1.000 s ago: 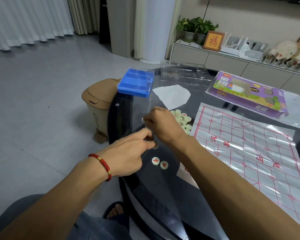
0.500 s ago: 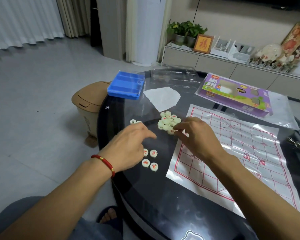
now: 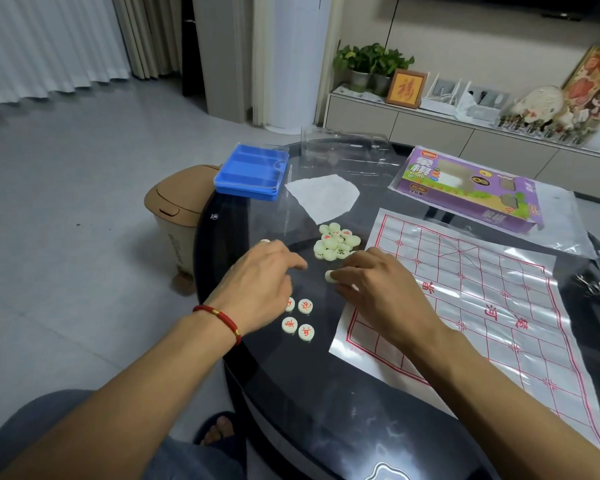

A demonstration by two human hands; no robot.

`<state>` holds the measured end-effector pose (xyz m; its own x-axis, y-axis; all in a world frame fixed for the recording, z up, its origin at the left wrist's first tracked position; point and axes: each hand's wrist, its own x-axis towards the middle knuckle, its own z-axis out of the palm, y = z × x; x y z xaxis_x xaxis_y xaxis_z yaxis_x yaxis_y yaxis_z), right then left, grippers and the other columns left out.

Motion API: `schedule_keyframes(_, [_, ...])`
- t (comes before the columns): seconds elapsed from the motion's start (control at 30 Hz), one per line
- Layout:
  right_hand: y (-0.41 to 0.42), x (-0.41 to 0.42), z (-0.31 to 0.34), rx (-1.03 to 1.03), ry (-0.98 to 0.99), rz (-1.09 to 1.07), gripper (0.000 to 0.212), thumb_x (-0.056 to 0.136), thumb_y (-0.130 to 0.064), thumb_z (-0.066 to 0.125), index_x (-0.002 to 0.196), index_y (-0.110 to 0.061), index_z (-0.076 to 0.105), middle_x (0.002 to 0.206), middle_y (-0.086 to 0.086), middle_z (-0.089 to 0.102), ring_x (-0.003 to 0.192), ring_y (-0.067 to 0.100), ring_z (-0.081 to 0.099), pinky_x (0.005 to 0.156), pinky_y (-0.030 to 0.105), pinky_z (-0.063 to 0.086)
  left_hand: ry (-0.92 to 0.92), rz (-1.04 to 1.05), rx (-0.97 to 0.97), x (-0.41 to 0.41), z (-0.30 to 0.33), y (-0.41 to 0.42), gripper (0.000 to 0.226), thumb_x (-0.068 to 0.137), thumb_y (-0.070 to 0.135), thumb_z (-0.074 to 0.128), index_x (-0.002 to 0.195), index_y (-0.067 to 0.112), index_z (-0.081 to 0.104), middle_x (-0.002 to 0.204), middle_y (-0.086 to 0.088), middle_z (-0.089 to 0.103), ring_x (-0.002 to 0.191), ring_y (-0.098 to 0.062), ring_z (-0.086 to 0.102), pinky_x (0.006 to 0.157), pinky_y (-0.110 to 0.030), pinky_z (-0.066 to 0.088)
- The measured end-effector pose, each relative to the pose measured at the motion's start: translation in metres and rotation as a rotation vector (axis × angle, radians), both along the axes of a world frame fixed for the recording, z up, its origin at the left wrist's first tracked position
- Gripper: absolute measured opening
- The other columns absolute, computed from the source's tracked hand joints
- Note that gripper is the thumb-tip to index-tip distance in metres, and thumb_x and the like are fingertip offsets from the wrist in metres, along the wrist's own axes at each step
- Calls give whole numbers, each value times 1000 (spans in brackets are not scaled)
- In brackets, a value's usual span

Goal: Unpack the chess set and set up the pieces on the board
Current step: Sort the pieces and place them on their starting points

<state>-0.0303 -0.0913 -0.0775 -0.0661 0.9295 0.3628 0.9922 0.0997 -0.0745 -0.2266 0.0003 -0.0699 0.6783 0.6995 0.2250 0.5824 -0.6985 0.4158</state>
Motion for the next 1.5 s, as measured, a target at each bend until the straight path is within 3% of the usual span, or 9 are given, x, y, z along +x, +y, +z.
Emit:
schedule_keyframes(0.17, [14, -7, 4, -4, 44, -26, 15, 93, -29, 71, 99, -16, 78, 94, 4, 75, 82, 22, 60, 69, 37, 52, 228, -87, 83, 22, 3, -8, 50, 92, 13, 48, 139, 29, 54, 132, 7, 41, 123, -18, 35, 103, -40, 31])
schedule_keyframes(0.4, [-2, 8, 11, -25, 279, -184, 15, 90, -31, 74, 103, -24, 76, 107, -3, 73, 91, 13, 59, 75, 27, 55, 254, -57, 126, 24, 5, -8, 47, 96, 27, 44, 140, 42, 49, 127, 6, 37, 121, -18, 32, 103, -42, 27])
schedule_keyframes(0.53, [-8, -6, 9, -113, 216, -73, 11, 91, -31, 72, 101, -27, 74, 104, -6, 72, 86, 9, 53, 72, 22, 48, 202, -46, 95, 22, 1, -3, 42, 96, 26, 46, 134, 41, 57, 124, 8, 41, 119, -16, 32, 101, -39, 28])
schedule_keyframes(0.67, [-2, -14, 6, -103, 167, -38, 15, 92, -29, 70, 106, -26, 74, 104, -4, 72, 85, 9, 48, 70, 23, 43, 105, -72, 174, 25, -2, 3, 19, 94, 31, 62, 111, 31, 72, 115, 12, 59, 116, -14, 45, 94, -34, 34])
schedule_keyframes(0.8, [-1, -19, 5, -122, 178, 18, 16, 92, -29, 72, 107, -27, 77, 101, -5, 74, 85, 9, 51, 69, 24, 46, 114, -59, 81, 35, -2, 15, 11, 87, 36, 74, 97, 31, 75, 100, 5, 63, 104, -16, 54, 94, -36, 47])
schedule_keyframes(1.07, [-5, -11, 5, -127, 283, -37, 18, 97, -25, 65, 111, -27, 77, 106, -7, 74, 85, 5, 52, 67, 7, 31, -69, 75, -134, 29, 16, 27, 18, 97, 21, 60, 92, 13, 76, 91, 1, 72, 95, -15, 59, 87, -32, 46])
schedule_keyframes(1.23, [-3, -12, 4, -141, 256, -26, 16, 96, -24, 66, 108, -28, 78, 105, -7, 73, 85, 3, 49, 65, 7, 30, -17, 103, -95, 22, 12, 26, 18, 98, 25, 60, 97, 16, 75, 95, 2, 69, 97, -10, 42, 80, -26, 35])
schedule_keyframes(1.4, [-1, -16, 2, -166, 257, 9, 12, 94, -26, 69, 104, -26, 77, 103, -6, 69, 89, 5, 47, 67, 9, 33, 106, 59, -27, 15, 13, 21, 17, 98, 27, 60, 95, 18, 74, 91, 5, 63, 100, -11, 38, 82, -31, 44])
schedule_keyframes(1.5, [-2, -20, 0, -155, 256, 36, 12, 95, -26, 68, 103, -24, 77, 100, -4, 69, 92, 11, 52, 73, 23, 46, 170, 7, -8, 9, 11, 14, 17, 98, 30, 60, 90, 21, 72, 89, 7, 60, 99, -13, 39, 83, -33, 47])
